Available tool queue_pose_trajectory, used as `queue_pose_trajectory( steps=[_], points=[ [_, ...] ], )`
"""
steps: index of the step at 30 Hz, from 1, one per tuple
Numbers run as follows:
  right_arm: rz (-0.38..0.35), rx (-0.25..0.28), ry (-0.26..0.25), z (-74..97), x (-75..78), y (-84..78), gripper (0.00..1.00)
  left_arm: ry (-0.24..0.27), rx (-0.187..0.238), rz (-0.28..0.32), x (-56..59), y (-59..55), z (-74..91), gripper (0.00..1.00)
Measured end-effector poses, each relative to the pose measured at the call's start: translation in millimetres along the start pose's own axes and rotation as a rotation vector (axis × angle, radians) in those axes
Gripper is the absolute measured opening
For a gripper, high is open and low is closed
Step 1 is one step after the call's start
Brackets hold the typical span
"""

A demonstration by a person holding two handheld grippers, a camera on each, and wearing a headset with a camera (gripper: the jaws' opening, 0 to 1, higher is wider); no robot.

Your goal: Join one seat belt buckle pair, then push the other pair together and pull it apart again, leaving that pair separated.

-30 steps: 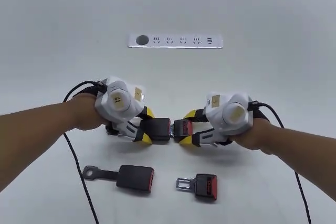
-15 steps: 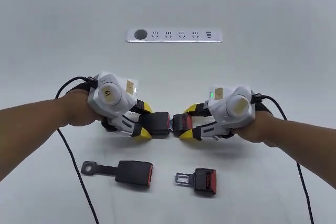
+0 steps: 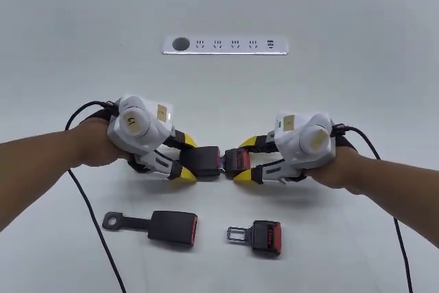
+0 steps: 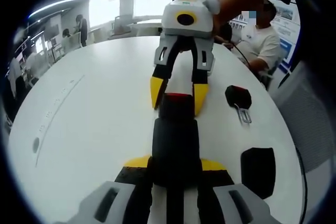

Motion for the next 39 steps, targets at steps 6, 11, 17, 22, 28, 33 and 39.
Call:
queue_pose_trajectory(
  steps=[6,11,17,22,28,33,39],
  points=[
    [-0.006,0.011,-0.001,1.5,-1.6,-0.8,0.31,-0.005,0.015,0.002,-0.5,-0.6,0.3,0.33],
    [-0.008,0.019,0.001,0.3,-1.9,-0.6,0.31,-0.008,0.023,0.009,0.2,-1.0,0.6,0.33],
    [-0.023,0.033,-0.006,1.5,-3.1,-0.1,0.32,-0.008,0.028,0.009,1.1,-0.3,1.3,0.33],
    [-0.03,0.035,-0.011,2.9,-4.4,0.5,0.32,-0.006,0.027,0.007,2.6,1.8,0.9,0.33],
    [-0.021,0.021,-0.021,2.0,-3.4,0.0,0.33,0.004,0.0,-0.013,2.7,2.2,0.3,0.33],
    [-0.002,-0.003,-0.049,-0.1,-6.0,-0.1,0.34,0.031,-0.013,-0.009,4.3,1.0,-1.2,0.34],
    [-0.018,-0.026,-0.077,0.1,-8.5,-0.5,0.35,0.059,-0.026,0.049,3.6,2.6,-2.2,0.36]
  ],
)
Point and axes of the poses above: the centre of the closed fingertips' face, and the gripper's own axes: z roughly backward along the fingers, x roughly to its right, y roughly out of its top, the point moved 5 cm from there along z, roughly backward along the fingers, and after that the axes turned 6 degrees about -y, right-handed, at the moved point
